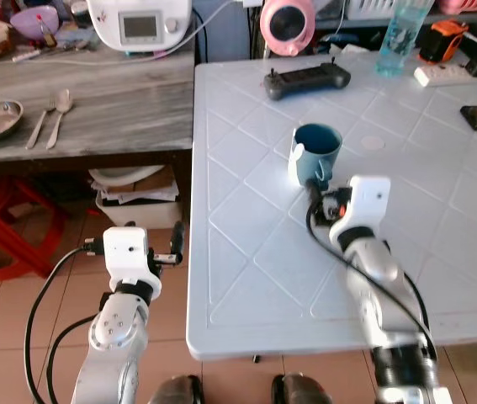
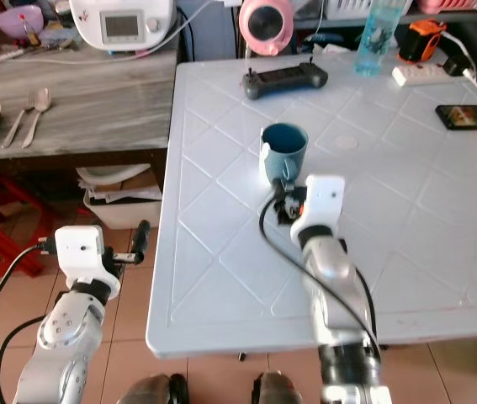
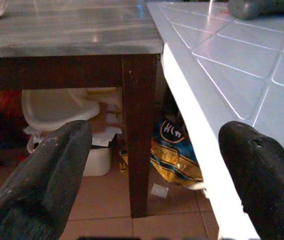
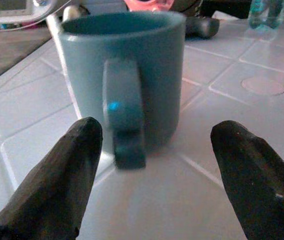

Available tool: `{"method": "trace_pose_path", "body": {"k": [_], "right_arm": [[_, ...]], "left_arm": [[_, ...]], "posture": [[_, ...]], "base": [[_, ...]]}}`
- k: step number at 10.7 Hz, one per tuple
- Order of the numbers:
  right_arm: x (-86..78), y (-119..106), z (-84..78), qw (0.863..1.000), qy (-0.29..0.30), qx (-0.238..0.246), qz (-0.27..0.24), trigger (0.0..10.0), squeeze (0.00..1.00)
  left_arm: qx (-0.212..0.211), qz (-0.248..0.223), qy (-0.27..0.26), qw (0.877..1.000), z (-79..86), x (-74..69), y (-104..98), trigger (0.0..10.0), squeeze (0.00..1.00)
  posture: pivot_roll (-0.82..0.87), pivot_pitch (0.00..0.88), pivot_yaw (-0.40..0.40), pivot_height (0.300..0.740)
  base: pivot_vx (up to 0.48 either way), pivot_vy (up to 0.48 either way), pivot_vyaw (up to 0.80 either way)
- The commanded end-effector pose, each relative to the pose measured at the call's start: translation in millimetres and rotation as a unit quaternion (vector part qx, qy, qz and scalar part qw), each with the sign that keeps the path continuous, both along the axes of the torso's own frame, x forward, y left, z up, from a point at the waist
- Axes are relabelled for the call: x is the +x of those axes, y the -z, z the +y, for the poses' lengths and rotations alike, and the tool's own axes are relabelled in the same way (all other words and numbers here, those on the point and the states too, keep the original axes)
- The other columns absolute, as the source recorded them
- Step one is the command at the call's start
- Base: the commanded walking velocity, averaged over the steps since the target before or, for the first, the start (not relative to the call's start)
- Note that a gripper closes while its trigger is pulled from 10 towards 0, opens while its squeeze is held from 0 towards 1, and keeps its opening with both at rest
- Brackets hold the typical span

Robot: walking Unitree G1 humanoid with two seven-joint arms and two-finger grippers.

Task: Setting the table

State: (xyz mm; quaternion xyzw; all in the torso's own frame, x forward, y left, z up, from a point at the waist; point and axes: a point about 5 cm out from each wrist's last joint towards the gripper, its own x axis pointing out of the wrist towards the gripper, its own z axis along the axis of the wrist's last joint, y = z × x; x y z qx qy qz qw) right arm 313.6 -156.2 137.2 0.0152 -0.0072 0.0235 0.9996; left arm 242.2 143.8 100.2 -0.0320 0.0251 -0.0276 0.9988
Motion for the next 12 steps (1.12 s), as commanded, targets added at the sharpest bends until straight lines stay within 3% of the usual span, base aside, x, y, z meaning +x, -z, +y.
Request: {"method": "trace_pose_path", "body": {"k": [1, 8, 11, 12], "right_arm": [[2.4, 0.2, -1.9, 1.000, 0.008, 0.011, 0.012, 2.5, 0.00], [14.3, -13.2, -11.4, 0.999, 0.038, 0.016, 0.020, 0.0, 0.00], [17.2, -19.4, -20.8, 0.997, 0.079, 0.019, 0.010, 0.0, 0.00], [17.7, -21.0, -22.4, 0.996, 0.084, 0.019, 0.006, 0.8, 0.00]], "left_arm": [[0.003, 0.001, -0.004, 1.000, 2.4, -1.8, -1.5, 10.0, 0.00], [0.009, 0.008, -0.012, 1.000, 4.4, -1.3, -0.7, 10.0, 0.00], [0.010, 0.010, -0.016, 1.000, 5.5, -1.5, 0.1, 10.0, 0.00], [0.010, 0.011, -0.018, 1.000, 5.8, -1.4, 0.4, 10.0, 0.00]], "posture": [[-0.01, 0.173, 0.056, 0.740], [-0.01, 0.180, 0.059, 0.740], [-0.01, 0.182, 0.058, 0.740], [-0.01, 0.182, 0.057, 0.740]], "base": [[0.000, 0.000, 0.00], [0.000, 0.000, 0.00], [0.000, 0.000, 0.00], [0.000, 0.000, 0.00]]}}
